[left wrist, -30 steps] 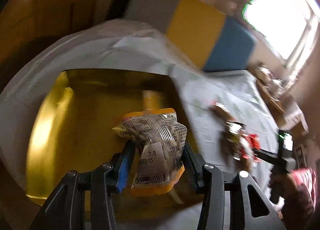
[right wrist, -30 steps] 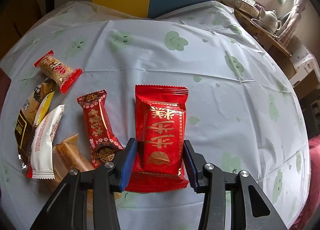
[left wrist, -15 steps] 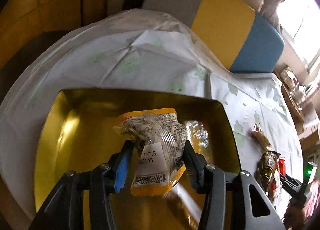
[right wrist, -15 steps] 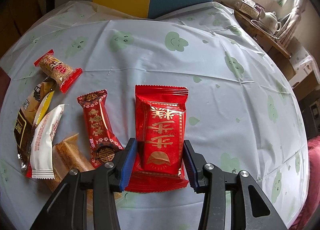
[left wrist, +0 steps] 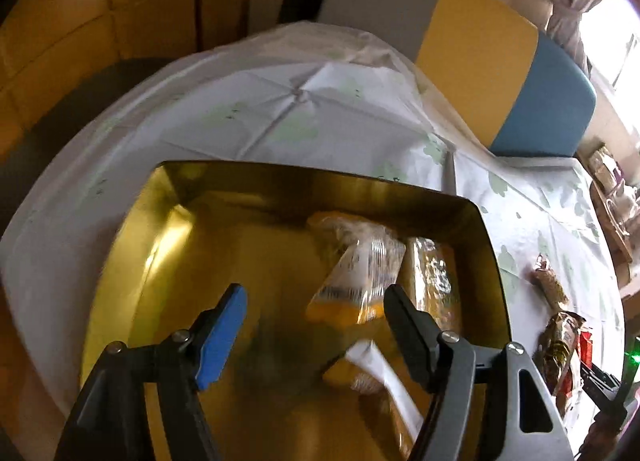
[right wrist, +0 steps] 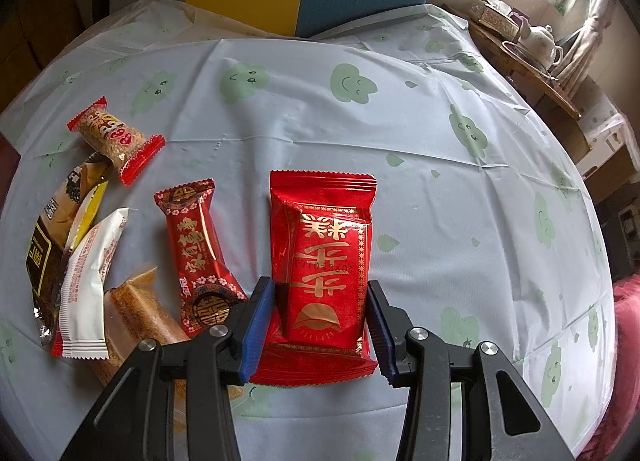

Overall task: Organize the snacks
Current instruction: 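Carry the red pastry pack to the gold tray and release it with the right gripper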

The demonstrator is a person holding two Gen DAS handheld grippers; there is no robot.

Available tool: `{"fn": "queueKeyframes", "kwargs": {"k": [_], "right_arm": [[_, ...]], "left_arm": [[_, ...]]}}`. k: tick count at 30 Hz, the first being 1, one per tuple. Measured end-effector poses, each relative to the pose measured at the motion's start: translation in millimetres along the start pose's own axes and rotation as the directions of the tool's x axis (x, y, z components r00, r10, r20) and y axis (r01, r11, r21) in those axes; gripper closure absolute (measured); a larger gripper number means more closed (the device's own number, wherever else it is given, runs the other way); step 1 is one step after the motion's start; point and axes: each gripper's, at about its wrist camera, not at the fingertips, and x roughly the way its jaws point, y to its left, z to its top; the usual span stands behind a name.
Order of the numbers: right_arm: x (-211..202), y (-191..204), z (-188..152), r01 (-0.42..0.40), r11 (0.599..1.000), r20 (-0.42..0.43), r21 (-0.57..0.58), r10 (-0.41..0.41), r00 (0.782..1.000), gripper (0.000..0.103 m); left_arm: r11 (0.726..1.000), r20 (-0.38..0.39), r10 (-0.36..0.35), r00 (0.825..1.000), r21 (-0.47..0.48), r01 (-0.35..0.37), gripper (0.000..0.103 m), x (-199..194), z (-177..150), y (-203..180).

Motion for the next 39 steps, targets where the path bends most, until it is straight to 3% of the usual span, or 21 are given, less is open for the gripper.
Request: {"fn": "queueKeyframes", "kwargs": {"k": [12, 18, 22, 25, 28, 31, 37, 39], "right_arm": [[-6.3, -7.6, 3.4, -0.010, 0.999, 0.002, 0.036, 0.010, 1.000, 0.064], [-26.9, -20.5, 10.2, -0.024, 0.994, 0.082, 0.102, 0.016, 0.996, 0.064], [-47.1, -12.9, 11.1, -0.120, 0.989, 0.138, 0.086, 0.107, 0.985, 0.064], [-65.2, 13.8, 7.1, -0.177, 0.984, 0.154, -0.008, 0.176, 0.972, 0.064], [-87.9, 50.6, 2.8, -0.234, 0.967, 0.162, -0.100, 0.247, 0.955, 0.064], [-116.2, 101.6, 0.2, -0.307, 0.930, 0.176, -0.201, 0.343, 0.923, 0.064], [-157.1, 202.0, -12.3, -0.420, 0.824, 0.163, -0.381, 0.507, 0.847, 0.064], [-163.1, 233.9, -17.0, -0.431, 0.791, 0.147, -0.434, 0.535, 0.832, 0.064]], "left_arm": [[0.996, 0.107, -0.002, 0.994, 0.093, -0.008, 0.031, -59.9, -66.6, -5.8], [0.995, 0.134, 0.034, 0.990, 0.092, -0.046, 0.031, -70.2, -87.1, 5.7], [0.995, 0.154, 0.058, 0.986, 0.075, -0.071, 0.031, -74.0, -93.6, 17.6], [0.996, 0.168, 0.054, 0.984, 0.058, -0.065, 0.031, -75.8, -96.2, 24.5], [0.998, 0.177, 0.047, 0.983, 0.040, -0.055, 0.031, -77.1, -96.1, 29.7], [0.998, 0.192, 0.047, 0.980, 0.026, -0.053, 0.031, -80.3, -95.3, 34.7], [0.997, 0.226, 0.073, 0.971, 0.009, -0.077, 0.031, -88.3, -96.9, 48.7], [0.996, 0.227, 0.084, 0.970, 0.000, -0.087, 0.031, -88.7, -97.8, 55.1]]}}
